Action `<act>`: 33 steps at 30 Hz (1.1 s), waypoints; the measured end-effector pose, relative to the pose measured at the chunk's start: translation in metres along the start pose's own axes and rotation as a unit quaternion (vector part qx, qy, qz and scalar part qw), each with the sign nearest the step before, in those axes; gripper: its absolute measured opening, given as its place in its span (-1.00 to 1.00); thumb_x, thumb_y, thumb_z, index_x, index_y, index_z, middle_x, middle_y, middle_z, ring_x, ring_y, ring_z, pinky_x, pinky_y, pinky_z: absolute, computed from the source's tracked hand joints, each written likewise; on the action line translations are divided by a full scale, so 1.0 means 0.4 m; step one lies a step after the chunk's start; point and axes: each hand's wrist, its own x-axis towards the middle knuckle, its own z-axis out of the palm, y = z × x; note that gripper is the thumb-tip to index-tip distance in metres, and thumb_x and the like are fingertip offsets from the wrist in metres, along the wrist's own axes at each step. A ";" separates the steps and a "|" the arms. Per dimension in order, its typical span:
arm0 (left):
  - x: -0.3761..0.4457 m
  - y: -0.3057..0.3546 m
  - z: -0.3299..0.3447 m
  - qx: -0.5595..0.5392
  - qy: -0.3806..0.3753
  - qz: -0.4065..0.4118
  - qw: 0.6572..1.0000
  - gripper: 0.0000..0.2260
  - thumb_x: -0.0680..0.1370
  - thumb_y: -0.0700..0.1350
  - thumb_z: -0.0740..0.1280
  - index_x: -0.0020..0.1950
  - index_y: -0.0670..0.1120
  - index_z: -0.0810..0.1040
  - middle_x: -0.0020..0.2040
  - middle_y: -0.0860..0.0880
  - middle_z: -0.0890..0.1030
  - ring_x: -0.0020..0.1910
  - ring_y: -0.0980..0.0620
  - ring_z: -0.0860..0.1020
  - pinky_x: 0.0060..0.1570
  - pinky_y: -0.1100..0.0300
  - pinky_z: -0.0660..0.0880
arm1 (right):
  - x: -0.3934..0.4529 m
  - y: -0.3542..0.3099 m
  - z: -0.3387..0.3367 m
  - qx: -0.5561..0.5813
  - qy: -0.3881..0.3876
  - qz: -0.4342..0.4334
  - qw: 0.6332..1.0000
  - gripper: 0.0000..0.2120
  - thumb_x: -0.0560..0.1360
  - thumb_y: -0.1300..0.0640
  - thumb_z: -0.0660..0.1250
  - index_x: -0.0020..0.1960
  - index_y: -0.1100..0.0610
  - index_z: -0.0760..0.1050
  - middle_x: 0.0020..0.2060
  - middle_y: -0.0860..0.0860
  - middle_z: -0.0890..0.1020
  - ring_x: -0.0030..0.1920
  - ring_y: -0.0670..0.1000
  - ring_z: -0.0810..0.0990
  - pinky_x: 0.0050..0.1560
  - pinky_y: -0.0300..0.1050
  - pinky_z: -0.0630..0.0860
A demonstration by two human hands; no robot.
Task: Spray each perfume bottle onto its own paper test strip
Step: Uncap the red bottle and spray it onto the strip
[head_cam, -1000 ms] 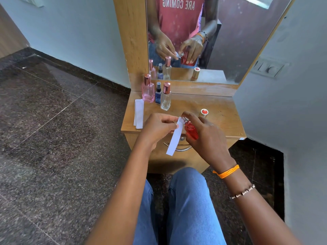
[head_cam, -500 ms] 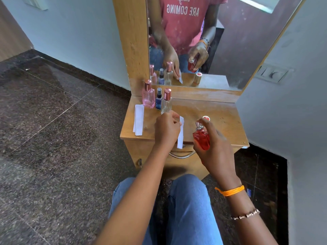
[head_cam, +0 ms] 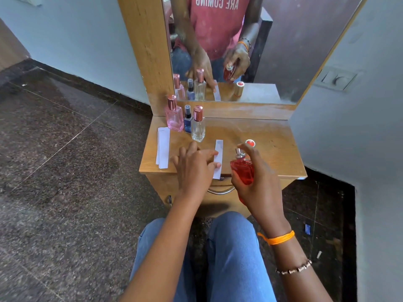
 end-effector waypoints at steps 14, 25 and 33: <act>-0.008 0.013 -0.021 -0.258 -0.019 0.052 0.965 -0.74 0.58 -0.13 0.23 0.24 0.03 0.53 0.08 0.01 0.50 0.11 0.12 0.44 0.05 0.41 0.35 | -0.006 -0.016 -0.024 0.248 0.009 0.035 0.968 -0.43 0.44 0.25 0.42 0.27 -0.10 0.20 -0.05 -0.08 0.59 -0.07 -0.13 0.63 -0.01 -0.23 0.54; -0.095 -0.012 -0.028 -0.481 -0.163 0.000 0.861 -0.79 0.42 -0.07 0.42 0.04 0.10 0.60 0.00 -0.02 0.68 0.03 0.02 0.61 0.08 0.04 0.55 | 0.052 -0.002 -0.035 0.339 0.050 0.058 0.938 -0.73 0.58 -0.01 0.06 0.27 -0.03 0.30 0.09 -0.06 0.49 0.09 -0.17 0.51 0.11 -0.29 0.45; -0.103 -0.021 -0.049 -0.436 -0.130 -0.002 0.890 -0.65 0.36 0.08 0.41 0.12 0.06 0.57 0.02 0.02 0.67 0.06 0.03 0.60 0.12 -0.01 0.54 | 0.144 0.058 -0.027 0.092 0.011 0.018 0.996 -0.71 0.44 0.45 0.28 0.01 0.10 0.52 -0.22 0.07 0.59 -0.24 -0.06 0.56 -0.16 -0.14 0.47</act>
